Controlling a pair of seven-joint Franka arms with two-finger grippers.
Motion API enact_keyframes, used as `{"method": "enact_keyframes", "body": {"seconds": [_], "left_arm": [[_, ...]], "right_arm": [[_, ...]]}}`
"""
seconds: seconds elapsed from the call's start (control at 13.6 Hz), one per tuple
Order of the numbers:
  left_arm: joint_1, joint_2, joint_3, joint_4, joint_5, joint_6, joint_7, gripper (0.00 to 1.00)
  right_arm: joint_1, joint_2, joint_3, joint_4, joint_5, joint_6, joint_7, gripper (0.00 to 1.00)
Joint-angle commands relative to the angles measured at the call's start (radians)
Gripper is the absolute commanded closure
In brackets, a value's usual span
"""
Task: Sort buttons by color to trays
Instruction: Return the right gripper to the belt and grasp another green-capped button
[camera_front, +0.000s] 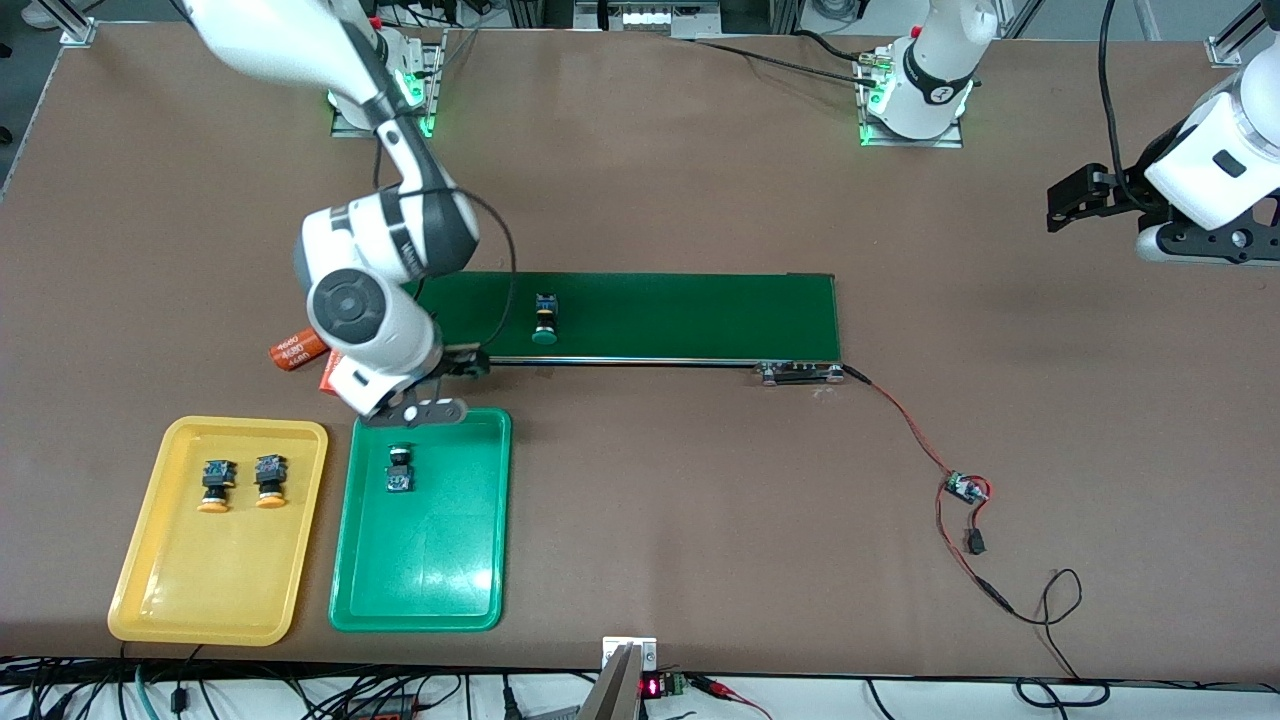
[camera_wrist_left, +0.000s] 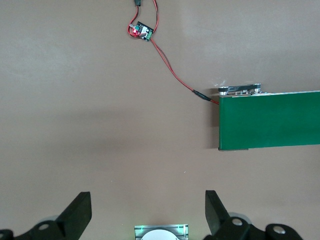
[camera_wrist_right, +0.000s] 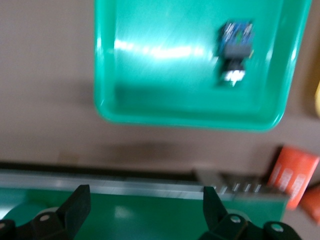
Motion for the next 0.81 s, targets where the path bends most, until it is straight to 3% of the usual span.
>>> {"method": "enact_keyframes", "body": {"seconds": [0.0,0.37,0.74], "left_arm": [[-0.002,0.006,-0.003,0.026,0.017,-0.022,0.012,0.00],[-0.003,0.006,-0.003,0.026,0.018,-0.022,0.012,0.00],[-0.003,0.006,-0.003,0.026,0.018,-0.022,0.012,0.00]], "right_arm": [[0.053,-0.066,0.015,-0.078,0.015,-0.062,0.114,0.00],[0.057,-0.095,0.111,-0.144,0.015,-0.039,0.260,0.00],[0.046,-0.093,0.137,-0.246,0.015,0.114,0.271,0.00]]}}
